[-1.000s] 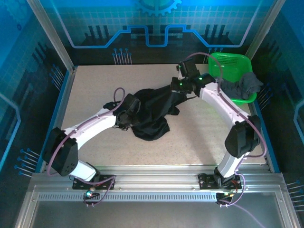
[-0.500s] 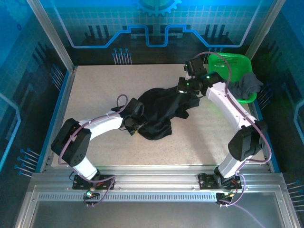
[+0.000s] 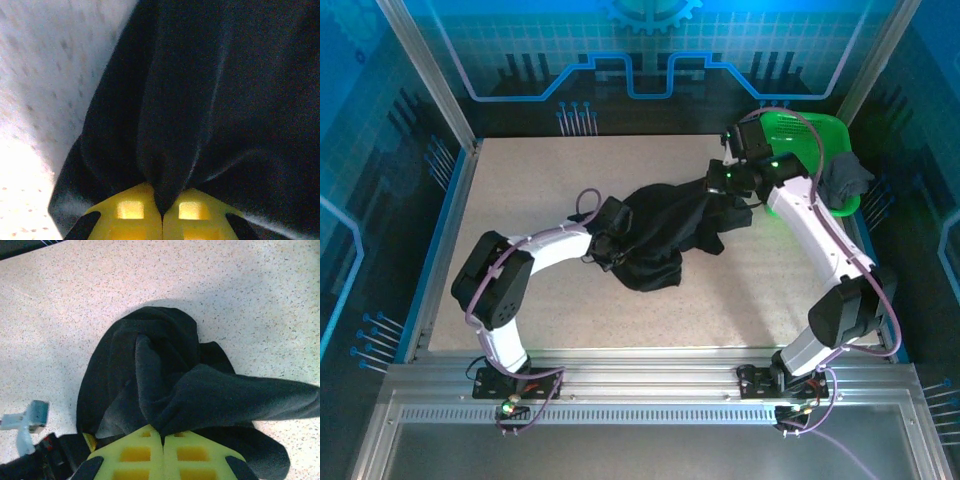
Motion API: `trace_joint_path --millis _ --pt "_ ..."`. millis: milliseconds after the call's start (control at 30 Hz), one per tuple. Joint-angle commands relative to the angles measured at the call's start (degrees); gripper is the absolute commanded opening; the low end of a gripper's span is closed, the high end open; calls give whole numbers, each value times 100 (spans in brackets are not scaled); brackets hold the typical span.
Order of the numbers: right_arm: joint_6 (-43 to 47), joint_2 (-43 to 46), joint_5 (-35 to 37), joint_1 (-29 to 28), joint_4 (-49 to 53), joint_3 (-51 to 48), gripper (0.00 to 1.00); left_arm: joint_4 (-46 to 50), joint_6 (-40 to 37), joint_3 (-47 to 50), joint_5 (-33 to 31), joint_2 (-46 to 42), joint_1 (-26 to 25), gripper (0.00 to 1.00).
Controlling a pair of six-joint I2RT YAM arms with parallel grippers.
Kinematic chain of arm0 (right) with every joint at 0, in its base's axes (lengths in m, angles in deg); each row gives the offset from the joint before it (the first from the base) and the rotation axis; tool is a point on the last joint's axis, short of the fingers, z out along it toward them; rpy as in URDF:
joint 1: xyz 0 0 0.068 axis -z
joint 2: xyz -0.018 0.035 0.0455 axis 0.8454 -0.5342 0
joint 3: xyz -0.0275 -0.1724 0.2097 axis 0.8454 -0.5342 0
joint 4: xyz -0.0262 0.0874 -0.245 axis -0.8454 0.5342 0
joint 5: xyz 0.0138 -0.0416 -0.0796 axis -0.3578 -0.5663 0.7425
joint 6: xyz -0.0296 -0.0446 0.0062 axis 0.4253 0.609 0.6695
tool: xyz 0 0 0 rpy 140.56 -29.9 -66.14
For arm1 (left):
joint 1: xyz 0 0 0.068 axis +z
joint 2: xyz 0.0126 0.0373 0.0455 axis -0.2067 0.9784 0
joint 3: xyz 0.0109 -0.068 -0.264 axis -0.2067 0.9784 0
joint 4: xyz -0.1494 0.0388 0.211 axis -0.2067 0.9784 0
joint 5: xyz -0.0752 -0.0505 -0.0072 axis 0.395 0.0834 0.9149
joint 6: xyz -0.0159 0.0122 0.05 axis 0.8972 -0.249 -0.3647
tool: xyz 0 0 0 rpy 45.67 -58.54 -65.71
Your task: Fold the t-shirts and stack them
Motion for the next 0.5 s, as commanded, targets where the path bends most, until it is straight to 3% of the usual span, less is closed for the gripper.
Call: trace_joint_path --millis 0,267,467 --pt "209 309 -109 170 -176 172 0 650 -689 -619 -677 -773 273 0" --pt "352 485 -267 572 -437 1119 0 1104 -1663 -1353 -731 -2099 960 0" --pt "426 952 -634 834 -800 1487 0 1049 -2309 -1822 -751 -2994 1136 0"
